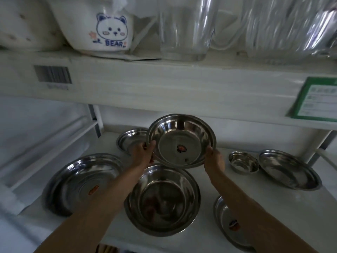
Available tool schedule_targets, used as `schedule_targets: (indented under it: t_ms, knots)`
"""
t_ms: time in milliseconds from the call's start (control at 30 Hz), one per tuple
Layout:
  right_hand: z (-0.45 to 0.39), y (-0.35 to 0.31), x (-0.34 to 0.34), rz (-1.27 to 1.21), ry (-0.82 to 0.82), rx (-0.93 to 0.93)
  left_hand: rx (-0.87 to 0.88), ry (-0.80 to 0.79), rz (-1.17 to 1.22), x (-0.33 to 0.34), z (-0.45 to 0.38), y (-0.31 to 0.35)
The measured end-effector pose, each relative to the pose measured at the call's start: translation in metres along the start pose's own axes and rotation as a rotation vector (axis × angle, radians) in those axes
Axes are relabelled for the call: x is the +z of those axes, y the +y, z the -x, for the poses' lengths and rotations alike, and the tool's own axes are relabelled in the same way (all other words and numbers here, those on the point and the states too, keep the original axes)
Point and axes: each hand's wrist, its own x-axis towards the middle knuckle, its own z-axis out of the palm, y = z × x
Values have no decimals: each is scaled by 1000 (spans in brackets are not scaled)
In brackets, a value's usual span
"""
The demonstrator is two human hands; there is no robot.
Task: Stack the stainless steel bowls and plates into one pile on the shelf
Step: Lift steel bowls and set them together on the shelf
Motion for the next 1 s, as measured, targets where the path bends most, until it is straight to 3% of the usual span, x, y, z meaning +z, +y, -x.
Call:
schedule_targets:
  t_ms: [200,500,767,1000]
  knots:
    - [43,15,0,48,-71,-51,66,67,-68,-36,56,-8]
    - [100,36,-4,247,-137,-51,-61,112,-54,-61,112,-60]
    - [123,59,8,295,-62,-24,13,257,-181,-64,139,-86]
    - [134,66,15,197,28,-25,36,375,-305,-62,147,-96]
